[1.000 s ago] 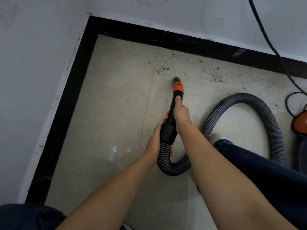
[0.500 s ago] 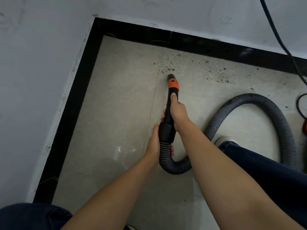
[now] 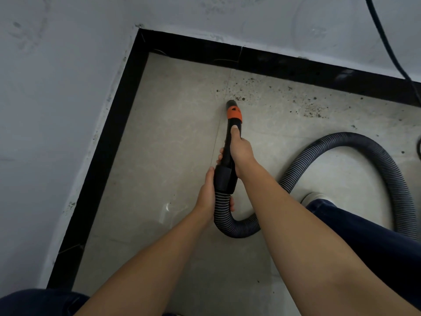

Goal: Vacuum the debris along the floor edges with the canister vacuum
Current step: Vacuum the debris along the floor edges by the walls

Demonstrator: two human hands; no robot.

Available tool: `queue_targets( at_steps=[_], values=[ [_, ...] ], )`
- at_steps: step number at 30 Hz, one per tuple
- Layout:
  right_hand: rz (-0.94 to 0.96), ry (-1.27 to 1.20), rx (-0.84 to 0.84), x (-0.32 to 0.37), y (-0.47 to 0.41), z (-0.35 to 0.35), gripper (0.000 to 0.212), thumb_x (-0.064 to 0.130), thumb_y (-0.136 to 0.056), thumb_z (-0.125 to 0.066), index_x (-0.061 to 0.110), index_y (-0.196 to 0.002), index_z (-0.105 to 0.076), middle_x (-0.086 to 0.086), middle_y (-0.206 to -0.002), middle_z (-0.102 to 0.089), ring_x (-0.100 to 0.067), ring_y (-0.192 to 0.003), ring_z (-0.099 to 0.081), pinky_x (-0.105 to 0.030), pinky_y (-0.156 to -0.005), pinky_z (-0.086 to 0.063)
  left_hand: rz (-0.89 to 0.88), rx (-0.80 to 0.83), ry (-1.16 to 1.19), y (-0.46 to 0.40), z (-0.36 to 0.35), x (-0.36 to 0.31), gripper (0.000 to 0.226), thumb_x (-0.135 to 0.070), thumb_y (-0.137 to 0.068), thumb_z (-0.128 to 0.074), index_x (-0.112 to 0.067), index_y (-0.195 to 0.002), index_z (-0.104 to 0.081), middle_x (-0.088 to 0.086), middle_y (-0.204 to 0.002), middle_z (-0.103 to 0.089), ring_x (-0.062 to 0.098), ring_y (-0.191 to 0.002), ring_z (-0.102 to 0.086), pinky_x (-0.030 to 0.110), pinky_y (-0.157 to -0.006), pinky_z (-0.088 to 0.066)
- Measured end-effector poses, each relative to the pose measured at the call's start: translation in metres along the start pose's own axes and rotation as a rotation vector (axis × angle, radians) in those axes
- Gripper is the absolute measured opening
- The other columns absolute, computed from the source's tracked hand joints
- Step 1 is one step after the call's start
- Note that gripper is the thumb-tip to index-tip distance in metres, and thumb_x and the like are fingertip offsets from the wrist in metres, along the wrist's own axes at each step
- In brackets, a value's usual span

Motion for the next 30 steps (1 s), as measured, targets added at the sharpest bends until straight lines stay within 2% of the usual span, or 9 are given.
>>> queue_targets(
  at_steps=[10,18,25,30],
  values=[
    [0.029,-0.046,-0.084,0.012,-0.008,0.048,0.044,0.049,-0.098,-0.04,0.006,-0.103,-0.049,-0.009,-0.062,-0.053,-0.021,-0.044,-0.05,-0.029,-0.048,-0.049,0.037,0.086,-0.072,-0.005,-0.04,0.002,0.064,-0.057,-0.098,-0.028,-0.003,-0.089,-0.06,0.011,-0.05,-0.051,0.021,-0.038,-0.049,0.024,-0.04,-0.043],
    [0.023,0.022,-0.007,0.015,-0.007,0.007,0.042,0.046,-0.098,-0.042,0.005,-0.102,-0.049,-0.011,-0.063,-0.052,-0.021,-0.042,-0.05,-0.026,-0.043,-0.048,-0.009,0.042,0.033,-0.004,-0.019,-0.007,0.064,-0.058,-0.098,-0.026,-0.004,-0.093,-0.06,0.009,-0.049,-0.049,0.019,-0.035,-0.048,0.022,-0.037,-0.04],
    [0.017,0.07,0.079,0.017,-0.007,-0.036,0.043,0.047,-0.099,-0.042,0.005,-0.104,-0.049,-0.011,-0.062,-0.053,-0.021,-0.045,-0.051,-0.029,-0.047,-0.05,-0.066,0.008,0.093,-0.006,0.009,-0.024,0.063,-0.059,-0.097,-0.025,-0.005,-0.094,-0.059,0.008,-0.051,-0.049,0.019,-0.035,-0.047,0.022,-0.036,-0.04],
    [0.022,0.042,0.042,0.023,-0.012,-0.031,0.044,0.047,-0.099,-0.041,0.004,-0.106,-0.049,-0.011,-0.064,-0.053,-0.021,-0.046,-0.051,-0.029,-0.048,-0.05,-0.063,0.037,0.064,-0.012,0.005,-0.033,0.063,-0.058,-0.098,-0.025,-0.005,-0.094,-0.058,0.007,-0.049,-0.051,0.018,-0.034,-0.048,0.021,-0.036,-0.04]
  ],
)
Point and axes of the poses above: each hand's wrist, its own y-axis away from the middle knuckle, its own z-axis out of the back of the hand, x = y × z, the point moved 6 cm from there along -y, towards the middle knuckle
